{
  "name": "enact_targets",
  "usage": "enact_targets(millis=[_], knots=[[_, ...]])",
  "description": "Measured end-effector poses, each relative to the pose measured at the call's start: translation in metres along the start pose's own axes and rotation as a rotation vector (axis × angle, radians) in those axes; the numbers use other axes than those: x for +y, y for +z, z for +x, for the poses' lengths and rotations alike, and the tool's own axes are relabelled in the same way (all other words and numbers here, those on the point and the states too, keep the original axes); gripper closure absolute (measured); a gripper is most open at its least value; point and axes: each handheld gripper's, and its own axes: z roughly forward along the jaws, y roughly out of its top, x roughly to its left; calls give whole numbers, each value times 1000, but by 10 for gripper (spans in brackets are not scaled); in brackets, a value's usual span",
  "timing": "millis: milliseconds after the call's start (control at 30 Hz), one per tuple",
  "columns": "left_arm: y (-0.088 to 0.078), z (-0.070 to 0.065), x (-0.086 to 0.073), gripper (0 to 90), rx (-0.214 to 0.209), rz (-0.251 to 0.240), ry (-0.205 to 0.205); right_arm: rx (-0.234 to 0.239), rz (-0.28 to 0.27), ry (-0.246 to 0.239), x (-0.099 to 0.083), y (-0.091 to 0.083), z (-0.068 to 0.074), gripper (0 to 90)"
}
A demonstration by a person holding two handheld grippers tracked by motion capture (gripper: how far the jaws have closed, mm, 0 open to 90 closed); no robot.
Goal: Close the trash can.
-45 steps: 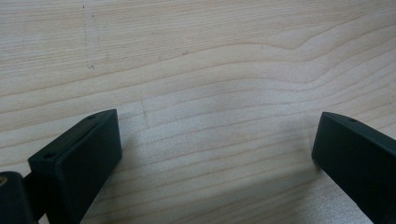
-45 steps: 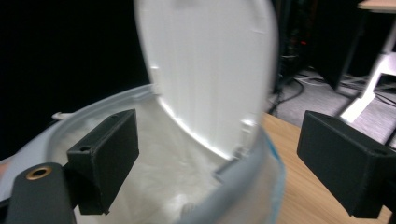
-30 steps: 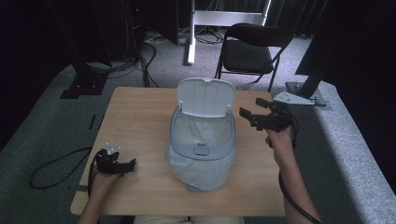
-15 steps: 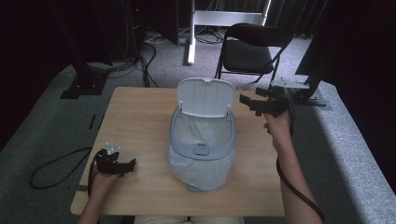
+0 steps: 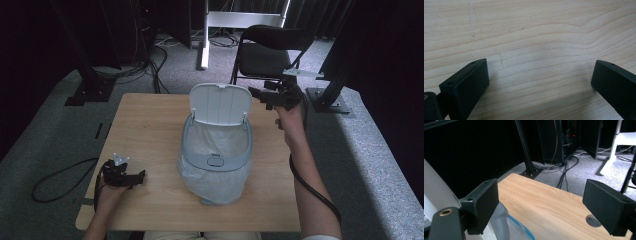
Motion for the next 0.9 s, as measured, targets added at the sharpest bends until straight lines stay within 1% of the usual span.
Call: enact_targets(millis=[67, 133, 200, 233, 267, 333, 367, 400, 467, 533, 567, 600, 633, 733, 767, 800, 833, 900], knots=[[0, 0, 0, 16, 0, 0, -1, 9, -1, 2, 7, 1, 1, 129], [0, 0, 0, 16, 0, 0, -1, 27, 11, -7, 14, 4, 5, 129], [0, 0, 0, 16, 0, 0, -1, 35, 13, -13, 16, 5, 6, 129], [0, 0, 0, 16, 0, 0, -1, 49, 20, -17, 18, 7, 9, 129], [0, 0, 0, 16, 0, 1, 0, 79, 24, -24, 20, 9, 14, 128], [0, 0, 0, 16, 0, 1, 0, 103, 29, -25, 19, 10, 19, 137], [0, 0, 0, 16, 0, 1, 0, 103, 29, -25, 19, 10, 19, 137], [0, 0, 0, 16, 0, 0, -1, 133, 25, -16, 18, 8, 22, 137], [0, 0, 0, 16, 0, 1, 1, 158, 35, -11, 16, 6, 25, 138], [-1, 0, -1, 16, 2, 1, -2, 200, 40, -6, 13, 4, 30, 137], [-1, 0, -1, 16, 2, 1, -2, 200, 40, -6, 13, 4, 30, 137], [-1, 0, -1, 16, 2, 1, -2, 218, 43, -8, 11, 3, 33, 136], [-1, 0, -1, 16, 3, 0, -6, 251, 48, -16, 5, 0, 40, 132], [-1, 0, -1, 16, 4, 0, -7, 281, 60, -23, -3, -3, 49, 130], [-1, 0, -1, 16, 4, 0, -7, 281, 60, -23, -3, -3, 49, 130], [-1, 0, -1, 16, 6, 0, -10, 291, 67, -25, -6, -4, 51, 130], [-1, 0, -1, 16, 7, 0, -10, 297, 82, -29, -13, -5, 58, 131], [-1, 0, -1, 16, 5, -2, -13, 289, 92, -49, -19, -7, 64, 133]])
